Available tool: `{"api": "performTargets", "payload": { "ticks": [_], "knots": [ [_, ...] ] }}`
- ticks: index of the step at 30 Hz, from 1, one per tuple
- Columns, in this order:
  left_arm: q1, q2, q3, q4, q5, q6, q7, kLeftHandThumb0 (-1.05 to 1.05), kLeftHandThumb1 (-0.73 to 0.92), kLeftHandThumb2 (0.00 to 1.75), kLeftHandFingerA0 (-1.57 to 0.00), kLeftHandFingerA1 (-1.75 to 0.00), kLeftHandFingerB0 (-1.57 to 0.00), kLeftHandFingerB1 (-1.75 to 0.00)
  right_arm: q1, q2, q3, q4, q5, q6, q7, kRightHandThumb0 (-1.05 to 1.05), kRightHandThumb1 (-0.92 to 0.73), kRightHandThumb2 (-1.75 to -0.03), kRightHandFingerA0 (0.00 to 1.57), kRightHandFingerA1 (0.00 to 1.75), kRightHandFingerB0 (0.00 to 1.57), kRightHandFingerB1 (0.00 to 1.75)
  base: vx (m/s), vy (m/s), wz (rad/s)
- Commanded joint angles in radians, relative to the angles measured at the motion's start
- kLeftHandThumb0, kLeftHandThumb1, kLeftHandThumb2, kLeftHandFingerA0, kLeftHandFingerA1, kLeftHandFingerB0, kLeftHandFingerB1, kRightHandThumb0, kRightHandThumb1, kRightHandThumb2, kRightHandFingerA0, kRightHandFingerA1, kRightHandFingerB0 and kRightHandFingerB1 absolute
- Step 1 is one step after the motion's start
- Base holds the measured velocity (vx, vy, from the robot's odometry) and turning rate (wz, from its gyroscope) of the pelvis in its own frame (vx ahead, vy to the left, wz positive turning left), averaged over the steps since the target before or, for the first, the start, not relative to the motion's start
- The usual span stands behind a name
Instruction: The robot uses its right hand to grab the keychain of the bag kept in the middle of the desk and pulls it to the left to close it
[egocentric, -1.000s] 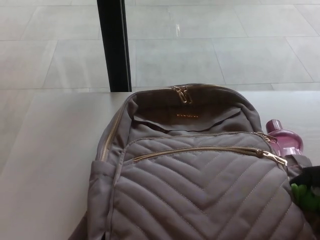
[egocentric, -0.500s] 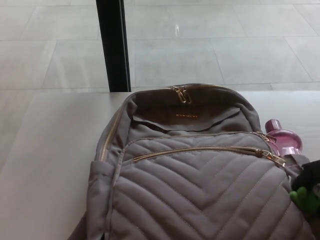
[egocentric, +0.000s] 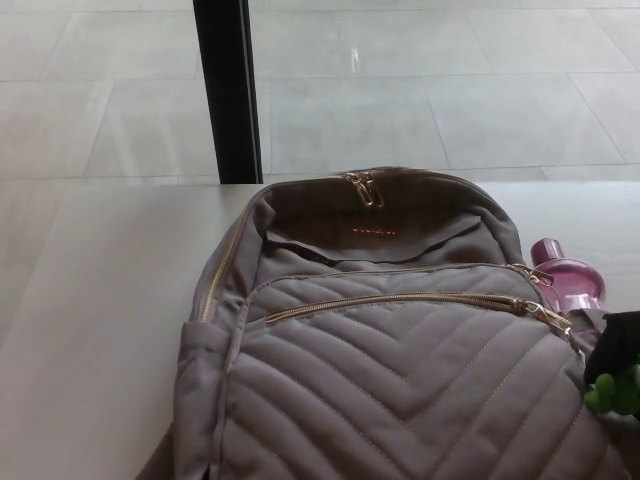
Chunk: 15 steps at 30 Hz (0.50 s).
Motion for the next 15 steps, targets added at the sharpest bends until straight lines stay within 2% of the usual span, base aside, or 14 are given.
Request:
{"api": "performTargets", "payload": {
  "ticks": [1, 2, 3, 4, 9, 11, 15],
  "knots": [
    [0.007, 0.004, 0.005, 0.0, -0.009, -0.025, 0.007, -0.95, 0.82, 1.02, -0.68, -0.67, -0.59, -0.56, 0.007, 0.05, -0.013, 0.041, -0.035, -0.11, -0.123, -0.17, -0.49, -1.1, 0.94, 1.75, 0.75, 1.57, 0.0, 0.0, 0.0],
    [0.006, 0.004, 0.005, 0.001, -0.009, -0.024, 0.008, -0.95, 0.82, 1.02, -0.68, -0.67, -0.59, -0.56, 0.006, 0.053, -0.013, 0.045, -0.038, -0.114, -0.124, -0.17, -0.49, -1.1, 0.94, 1.75, 0.75, 1.57, 0.0, 0.0, 0.0],
    [0.007, 0.005, 0.005, 0.002, -0.007, -0.029, 0.006, -0.9, 0.92, 0.84, -0.67, -0.63, -0.6, -0.5, 0.006, 0.06, -0.021, 0.047, -0.044, -0.114, -0.138, -0.19, -0.45, -1.14, 0.95, 1.75, 0.76, 1.55, 0.0, 0.0, 0.0],
    [0.007, 0.005, 0.003, 0.004, -0.005, -0.028, 0.009, -0.9, 0.92, 0.81, -0.64, -0.61, -0.6, -0.51, 0.006, 0.067, -0.026, 0.051, -0.045, -0.117, -0.146, -0.18, -0.47, -1.1, 0.95, 1.75, 0.8, 1.47, 0.0, 0.0, 0.0],
    [0.01, 0.004, 0.007, 0.004, -0.009, -0.03, 0.007, -0.89, 0.92, 0.84, -0.68, -0.61, -0.6, -0.5, 0.002, 0.08, -0.032, 0.061, -0.049, -0.123, -0.155, -0.2, -0.47, -1.08, 0.96, 1.75, 0.8, 1.45, 0.0, 0.0, 0.0],
    [0.013, 0.005, 0.004, 0.006, -0.004, -0.038, 0.009, -0.89, 0.92, 0.82, -0.64, -0.61, -0.59, -0.51, -0.002, 0.096, -0.039, 0.069, -0.032, -0.13, -0.167, -0.15, -0.45, -1.08, 0.94, 1.75, 0.76, 1.53, 0.0, 0.0, 0.0],
    [0.009, 0.01, 0.011, 0.017, -0.011, -0.031, 0.006, -0.9, 0.92, 0.81, -0.64, -0.61, -0.6, -0.52, -0.021, 0.156, -0.057, 0.056, 0.019, -0.092, -0.17, -0.08, -0.41, -1.13, 0.91, 1.75, 0.77, 1.51, 0.0, 0.0, 0.0]
  ]
}}
